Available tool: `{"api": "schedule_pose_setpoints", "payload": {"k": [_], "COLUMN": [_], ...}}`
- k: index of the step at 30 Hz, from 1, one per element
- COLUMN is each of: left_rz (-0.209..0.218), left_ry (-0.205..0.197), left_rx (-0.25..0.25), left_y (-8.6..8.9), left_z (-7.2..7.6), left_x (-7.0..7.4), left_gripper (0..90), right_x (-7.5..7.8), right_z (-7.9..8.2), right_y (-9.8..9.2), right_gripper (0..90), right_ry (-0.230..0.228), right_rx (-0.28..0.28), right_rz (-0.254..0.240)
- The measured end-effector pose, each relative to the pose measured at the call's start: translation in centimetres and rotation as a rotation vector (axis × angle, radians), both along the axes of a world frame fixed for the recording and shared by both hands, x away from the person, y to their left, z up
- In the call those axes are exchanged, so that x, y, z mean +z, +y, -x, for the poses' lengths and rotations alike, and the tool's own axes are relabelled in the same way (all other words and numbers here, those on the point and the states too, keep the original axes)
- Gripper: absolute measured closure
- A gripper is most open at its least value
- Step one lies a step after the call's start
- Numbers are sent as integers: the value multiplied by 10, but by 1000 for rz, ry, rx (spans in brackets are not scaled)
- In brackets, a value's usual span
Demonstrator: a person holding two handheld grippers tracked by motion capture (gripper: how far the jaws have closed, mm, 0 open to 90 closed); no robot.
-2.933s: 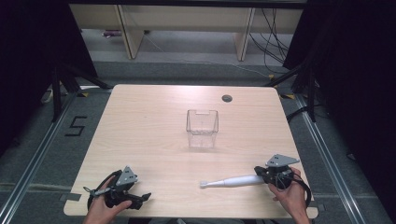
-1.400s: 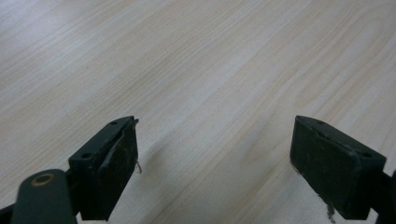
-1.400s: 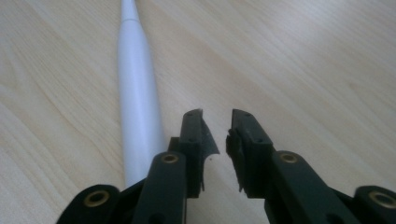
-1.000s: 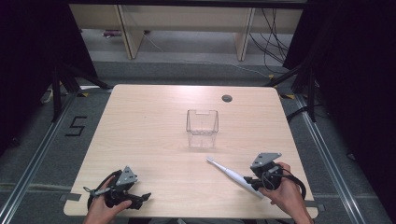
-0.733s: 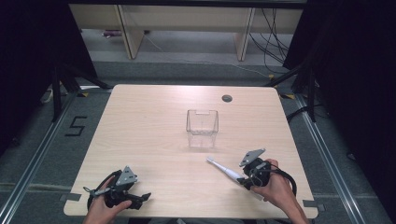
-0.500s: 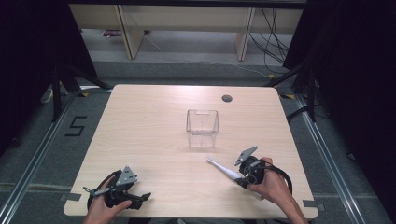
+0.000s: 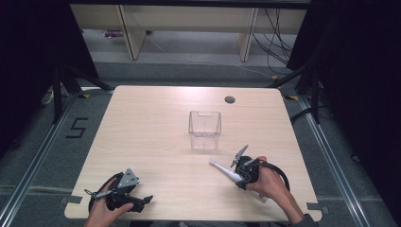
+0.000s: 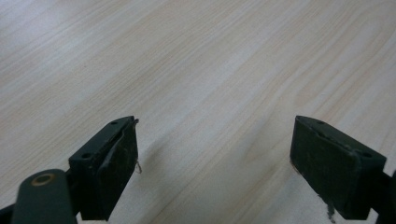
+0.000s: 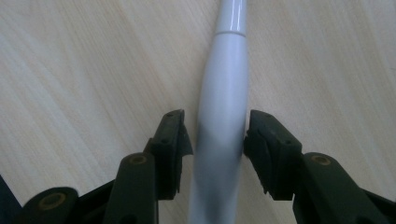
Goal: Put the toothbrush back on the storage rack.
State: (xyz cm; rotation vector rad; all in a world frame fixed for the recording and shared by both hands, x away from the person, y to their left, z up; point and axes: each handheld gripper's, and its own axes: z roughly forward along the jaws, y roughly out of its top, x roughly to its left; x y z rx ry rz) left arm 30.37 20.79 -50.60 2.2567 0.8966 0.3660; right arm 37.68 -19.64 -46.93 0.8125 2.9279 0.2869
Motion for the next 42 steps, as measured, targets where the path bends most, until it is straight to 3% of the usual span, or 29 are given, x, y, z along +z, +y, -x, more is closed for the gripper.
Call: {"api": "schedule_pose_setpoints", "payload": {"k": [3, 7, 11, 16, 24, 34, 38, 40, 41, 42], "left_rz": [5, -12, 3, -1, -1, 2, 0, -1, 1, 4], "left_ry": [-2, 4, 0, -1, -4, -3, -4, -4, 2, 2], "left_rx": [2, -12, 2, -5, -7, -2, -5, -6, -8, -7], "left_y": [0, -1, -1, -1, 0, -1, 0, 0, 0, 0], "left_z": [0, 0, 0, 0, 0, 0, 0, 0, 0, 1], "left_x": [0, -1, -1, 0, 0, 0, 0, 0, 1, 0], "left_gripper": [148, 149, 148, 148, 149, 149, 148, 149, 149, 149], "right_x": [-1, -3, -5, -5, -4, -1, 3, 4, 5, 5], "right_z": [-2, -7, -10, -12, -18, -16, -14, -14, -12, -14], "right_y": [1, 7, 10, 12, 18, 15, 12, 10, 10, 8], "right_gripper": [581, 602, 632, 650, 666, 670, 670, 670, 671, 670], "right_ry": [2, 42, 63, 81, 115, 109, 63, 63, 61, 48], "right_rx": [2, 14, 31, -7, 32, 25, 29, 52, 21, 53], "right_rz": [9, 45, 64, 100, 151, 130, 120, 101, 101, 102]}}
